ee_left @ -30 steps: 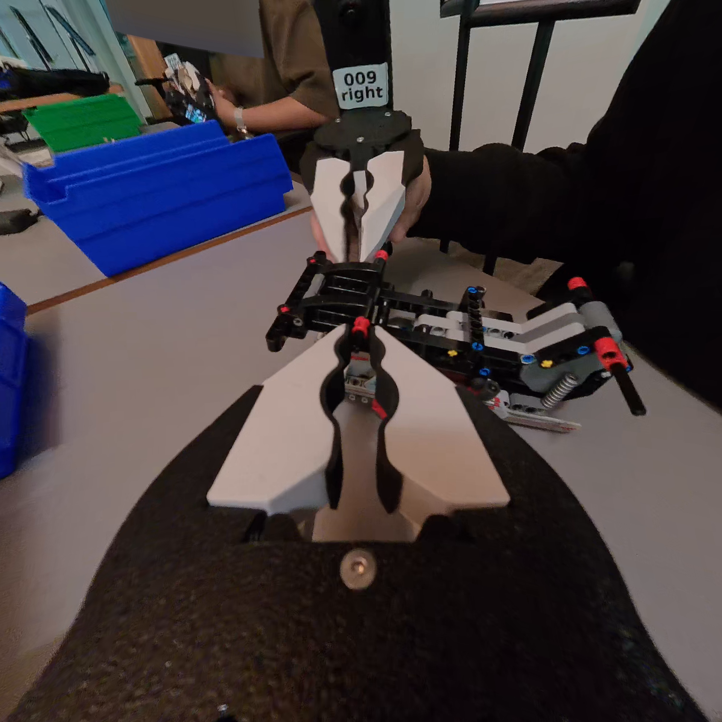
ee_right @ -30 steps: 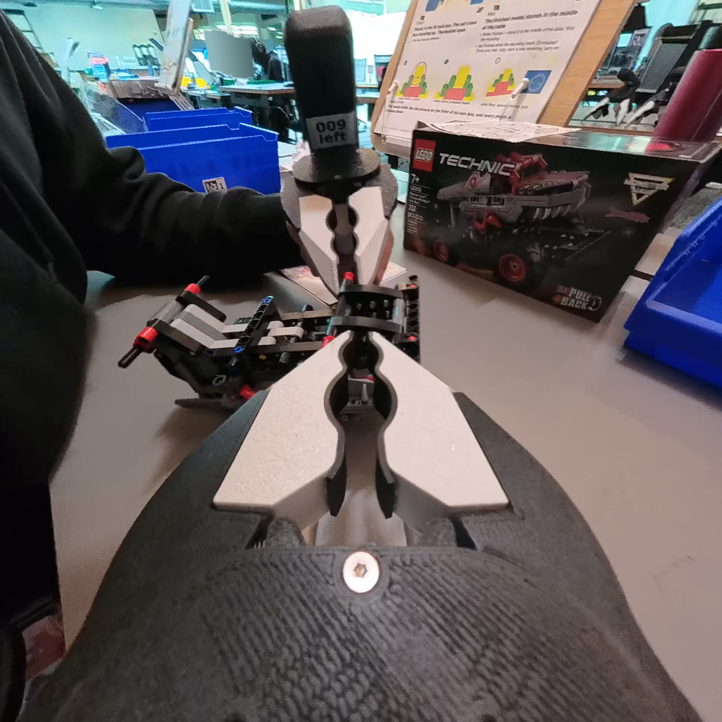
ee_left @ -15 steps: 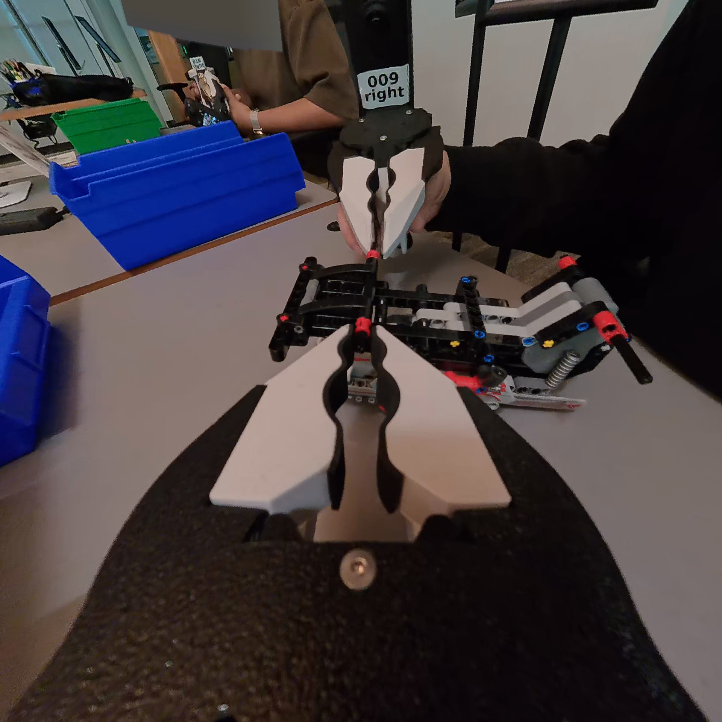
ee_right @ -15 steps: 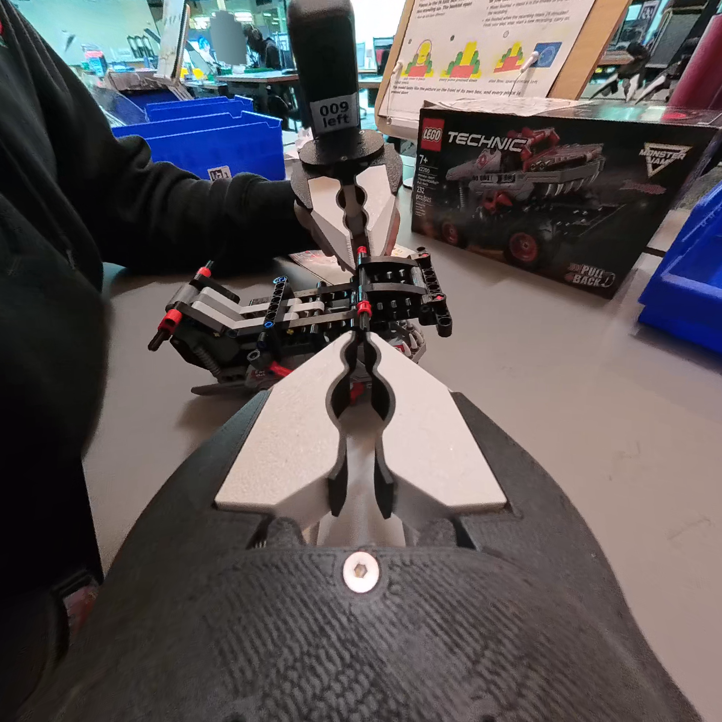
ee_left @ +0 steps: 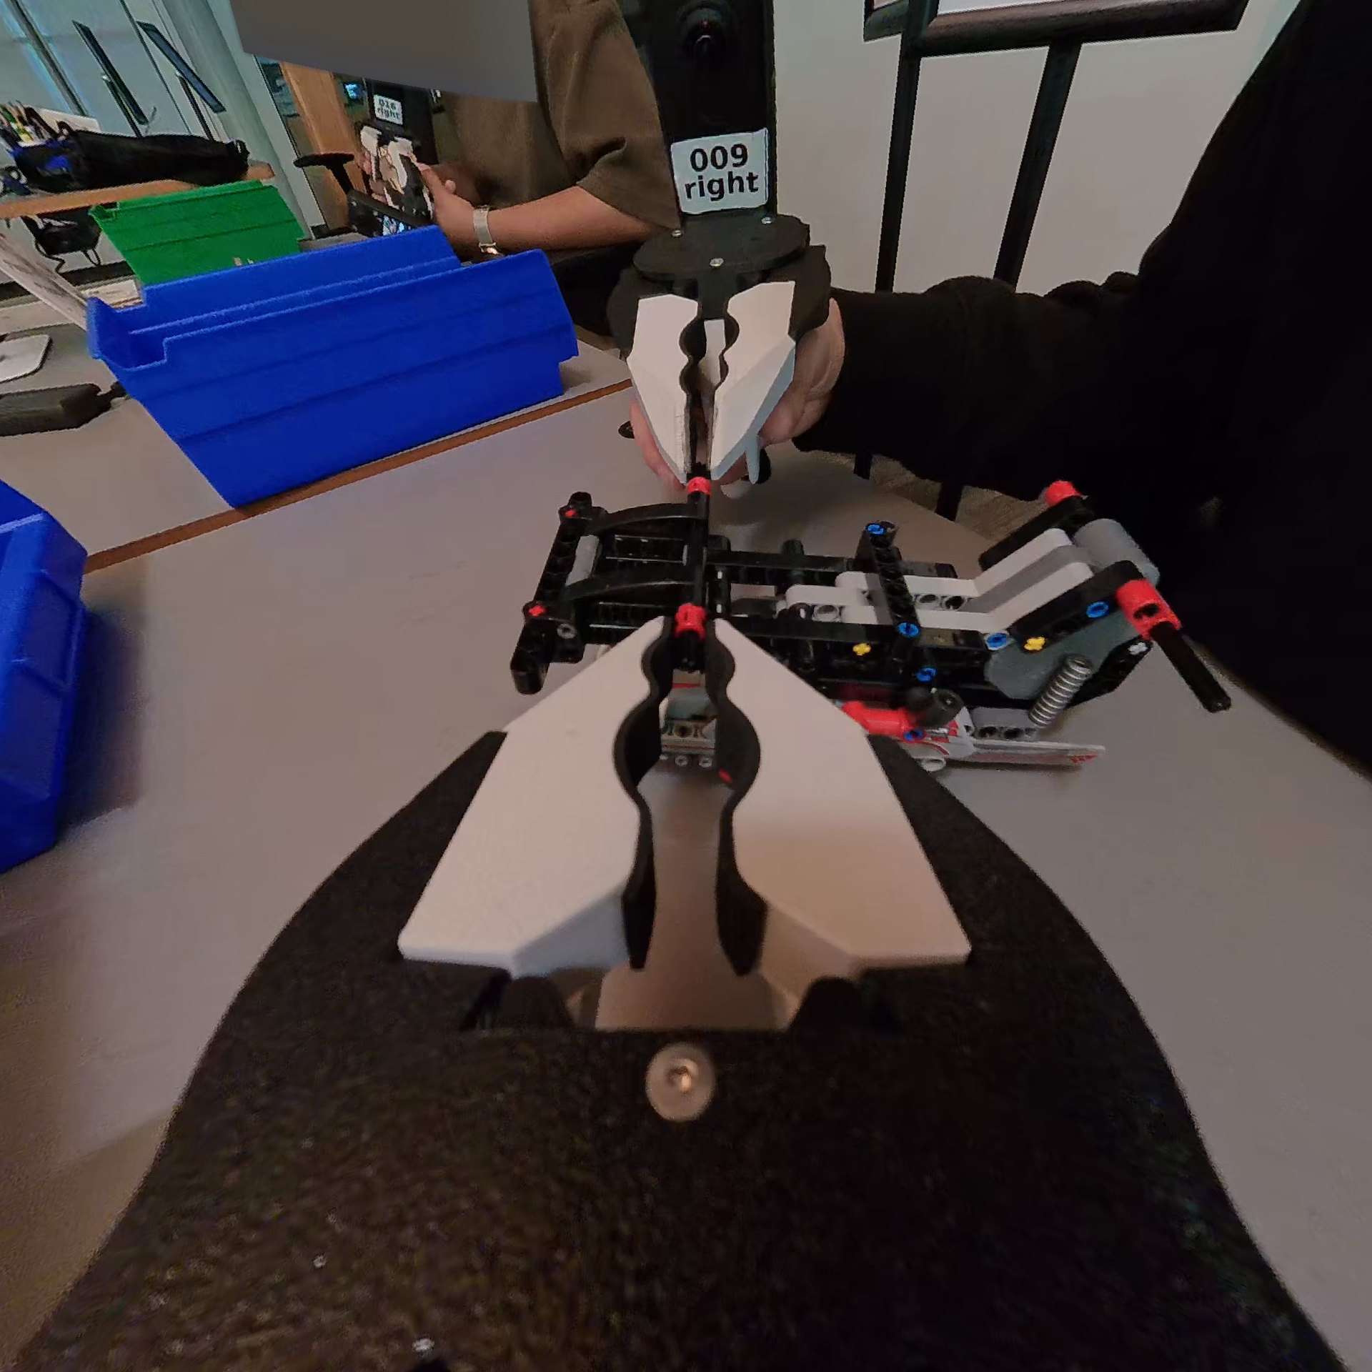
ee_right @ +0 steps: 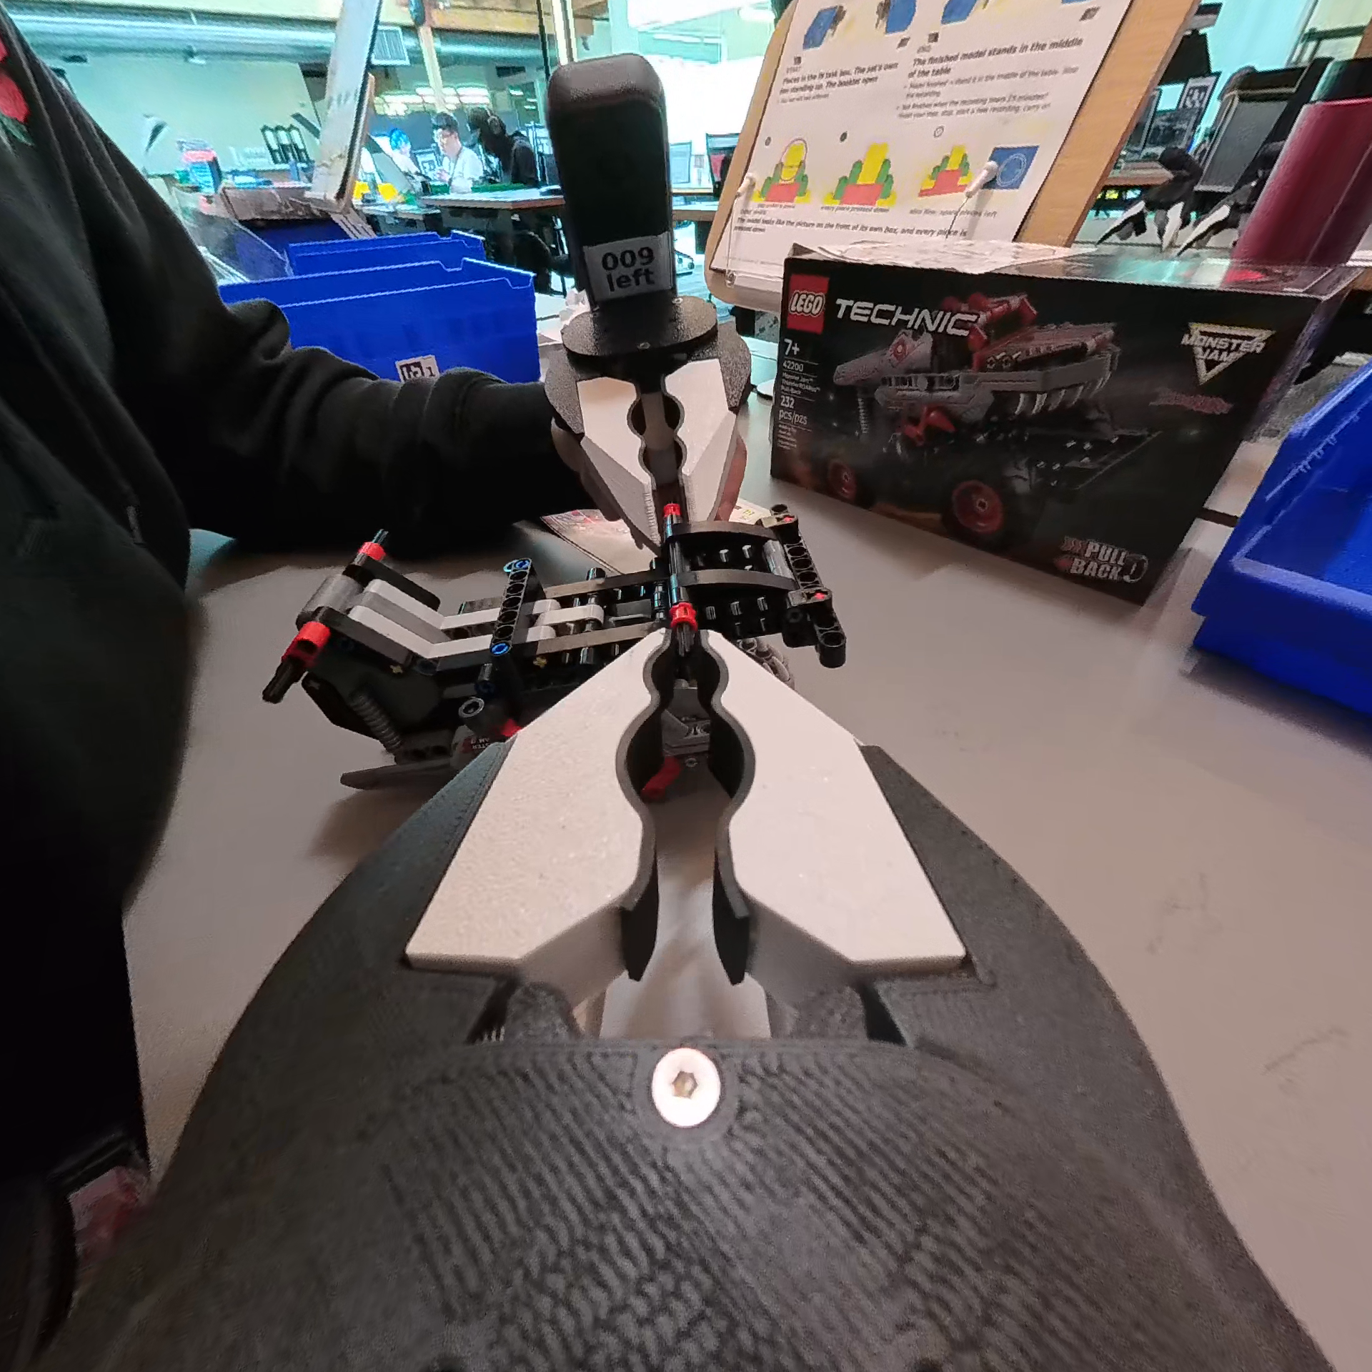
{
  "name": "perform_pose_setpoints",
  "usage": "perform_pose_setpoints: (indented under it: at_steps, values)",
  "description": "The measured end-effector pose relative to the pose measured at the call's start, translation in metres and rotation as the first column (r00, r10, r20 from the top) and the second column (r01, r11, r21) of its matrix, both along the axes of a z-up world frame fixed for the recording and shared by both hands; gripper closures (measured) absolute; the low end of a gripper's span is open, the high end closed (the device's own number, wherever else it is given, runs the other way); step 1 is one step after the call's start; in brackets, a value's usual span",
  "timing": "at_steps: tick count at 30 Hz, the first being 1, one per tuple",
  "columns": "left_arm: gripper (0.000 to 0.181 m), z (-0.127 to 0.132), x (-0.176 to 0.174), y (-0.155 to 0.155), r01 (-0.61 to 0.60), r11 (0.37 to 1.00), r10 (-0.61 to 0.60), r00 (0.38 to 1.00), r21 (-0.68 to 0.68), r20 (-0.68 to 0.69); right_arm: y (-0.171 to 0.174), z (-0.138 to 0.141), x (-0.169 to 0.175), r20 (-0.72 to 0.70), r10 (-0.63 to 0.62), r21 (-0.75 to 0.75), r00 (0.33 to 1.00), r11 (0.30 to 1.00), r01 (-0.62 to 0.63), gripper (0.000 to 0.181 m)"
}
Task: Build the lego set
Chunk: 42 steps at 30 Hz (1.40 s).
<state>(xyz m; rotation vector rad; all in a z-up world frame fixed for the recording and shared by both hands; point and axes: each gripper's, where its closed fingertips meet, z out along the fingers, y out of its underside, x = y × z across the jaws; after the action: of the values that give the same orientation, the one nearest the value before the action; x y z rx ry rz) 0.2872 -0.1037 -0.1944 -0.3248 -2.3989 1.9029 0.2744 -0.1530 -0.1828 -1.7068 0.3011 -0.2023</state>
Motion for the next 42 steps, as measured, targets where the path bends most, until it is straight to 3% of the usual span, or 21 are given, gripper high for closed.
perform_pose_setpoints:
  at_steps: [22, 28, 42]
  values:
    - [0.176, 0.0073, -0.0045, 0.0020, 0.025, 0.997, -0.036, 0.986, -0.070, -0.161, 0.0037, 0.0017, -0.0016, 0.056, -0.006, -0.025, 0.998, 1.000, 0.007, 0.178]
    - [0.177, 0.0051, -0.0019, 0.0027, -0.003, 0.999, 0.000, 0.997, -0.039, -0.077, 0.0052, -0.0010, -0.0007, 0.066, -0.019, -0.048, 0.998, 0.999, 0.022, 0.178]
    - [0.177, 0.0018, 0.0002, 0.0061, -0.011, 1.000, 0.009, 0.998, -0.018, -0.063, 0.0096, -0.0003, 0.0016, 0.075, -0.021, 0.008, 0.997, 1.000, 0.020, 0.178]
